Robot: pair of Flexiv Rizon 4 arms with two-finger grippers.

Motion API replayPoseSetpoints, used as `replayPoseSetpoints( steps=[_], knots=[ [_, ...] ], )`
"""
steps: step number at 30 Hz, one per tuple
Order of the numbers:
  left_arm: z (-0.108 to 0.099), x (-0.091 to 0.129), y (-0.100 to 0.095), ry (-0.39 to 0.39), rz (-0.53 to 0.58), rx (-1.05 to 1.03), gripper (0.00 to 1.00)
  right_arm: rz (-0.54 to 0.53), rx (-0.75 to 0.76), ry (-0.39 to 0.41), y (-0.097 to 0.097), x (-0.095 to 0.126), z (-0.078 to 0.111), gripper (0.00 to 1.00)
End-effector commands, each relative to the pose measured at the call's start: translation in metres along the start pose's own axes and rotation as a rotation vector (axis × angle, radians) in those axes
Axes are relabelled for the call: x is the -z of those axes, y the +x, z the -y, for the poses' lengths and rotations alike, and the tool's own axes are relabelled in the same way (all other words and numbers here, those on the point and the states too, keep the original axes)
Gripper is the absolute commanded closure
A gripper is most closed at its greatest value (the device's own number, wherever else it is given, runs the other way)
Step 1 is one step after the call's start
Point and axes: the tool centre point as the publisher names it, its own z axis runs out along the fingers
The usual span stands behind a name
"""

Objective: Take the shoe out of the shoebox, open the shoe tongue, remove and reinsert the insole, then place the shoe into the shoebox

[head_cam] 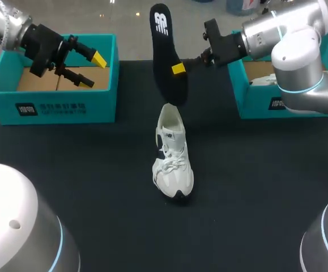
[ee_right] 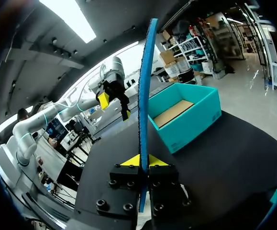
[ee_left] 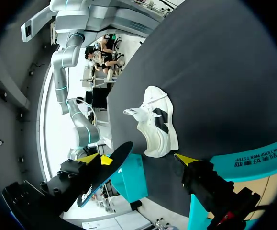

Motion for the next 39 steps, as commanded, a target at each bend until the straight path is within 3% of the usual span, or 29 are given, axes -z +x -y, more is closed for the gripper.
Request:
replayPoseSetpoints(
  steps=[1,9,23,29,39],
  knots=[
    [0.000,0.001,0.000,0.001,-0.002,-0.001,0.00,0.011,0.019,-0.004,-0.004,-0.009,0.010,1.00],
    [0.000,0.001,0.000,0.001,-0.002,-0.001,0.00,0.005,0.008,0.003,-0.016,-0.028,0.032,1.00],
    [0.000,0.001,0.000,0.001,-0.002,-0.001,0.00,0.005,0.008,0.003,-0.016,-0.028,0.032,1.00],
    [0.000,0.001,0.000,0.001,-0.002,-0.001,0.00,0.080,-0.034,-0.174,-0.015,-0.050,0.022,1.00],
    [0.000,0.001,0.000,0.001,-0.002,-0.001,0.00,0.070,-0.006,-0.210,-0.013,-0.073,0.028,1.00]
  ],
)
